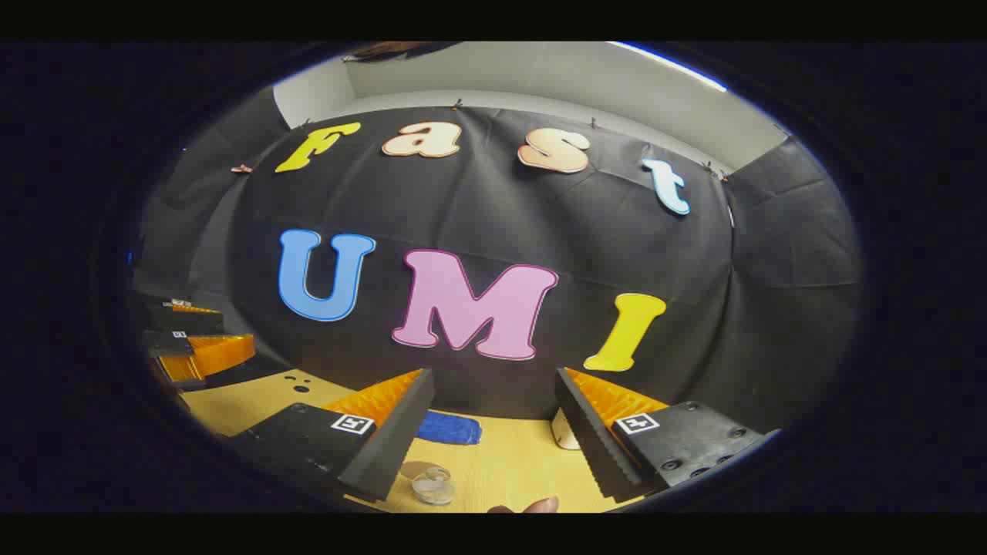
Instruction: Open the teacup lid with one hand, grasp the water bottle and pour water into the teacup with the other hand; after pouring, place the water bottle on the coaster and then close the teacup lid.
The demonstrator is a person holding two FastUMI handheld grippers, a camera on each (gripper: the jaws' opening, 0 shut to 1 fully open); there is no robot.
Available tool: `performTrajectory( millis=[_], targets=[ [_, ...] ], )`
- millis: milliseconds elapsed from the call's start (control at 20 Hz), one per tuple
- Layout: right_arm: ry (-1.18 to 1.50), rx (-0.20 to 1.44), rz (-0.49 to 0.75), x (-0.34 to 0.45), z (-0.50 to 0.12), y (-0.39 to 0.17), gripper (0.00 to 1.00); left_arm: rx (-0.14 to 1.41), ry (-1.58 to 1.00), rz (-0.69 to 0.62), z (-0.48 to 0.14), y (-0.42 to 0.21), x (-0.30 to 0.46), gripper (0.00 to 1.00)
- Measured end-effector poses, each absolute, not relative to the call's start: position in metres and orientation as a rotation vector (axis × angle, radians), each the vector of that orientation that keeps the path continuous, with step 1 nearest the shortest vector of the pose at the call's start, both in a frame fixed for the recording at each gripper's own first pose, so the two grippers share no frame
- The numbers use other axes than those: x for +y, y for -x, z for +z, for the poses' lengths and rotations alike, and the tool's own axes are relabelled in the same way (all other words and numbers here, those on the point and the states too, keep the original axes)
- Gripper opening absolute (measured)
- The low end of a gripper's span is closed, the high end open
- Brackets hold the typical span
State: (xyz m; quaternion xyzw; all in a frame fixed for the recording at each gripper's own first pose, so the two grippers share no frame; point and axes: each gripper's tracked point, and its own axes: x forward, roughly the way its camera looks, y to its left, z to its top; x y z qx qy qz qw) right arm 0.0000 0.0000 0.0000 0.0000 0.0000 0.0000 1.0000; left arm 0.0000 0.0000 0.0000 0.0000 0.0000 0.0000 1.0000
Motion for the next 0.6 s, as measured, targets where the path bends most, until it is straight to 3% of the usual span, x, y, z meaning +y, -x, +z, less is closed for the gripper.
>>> performTrajectory(
  millis=[600],
  targets=[
    [-0.018, -0.031, 0.015, 0.0047, 0.0105, 0.0094, 0.98, -0.009, -0.011, -0.002, 0.0002, 0.0056, -0.0031, 0.96]
  ],
)
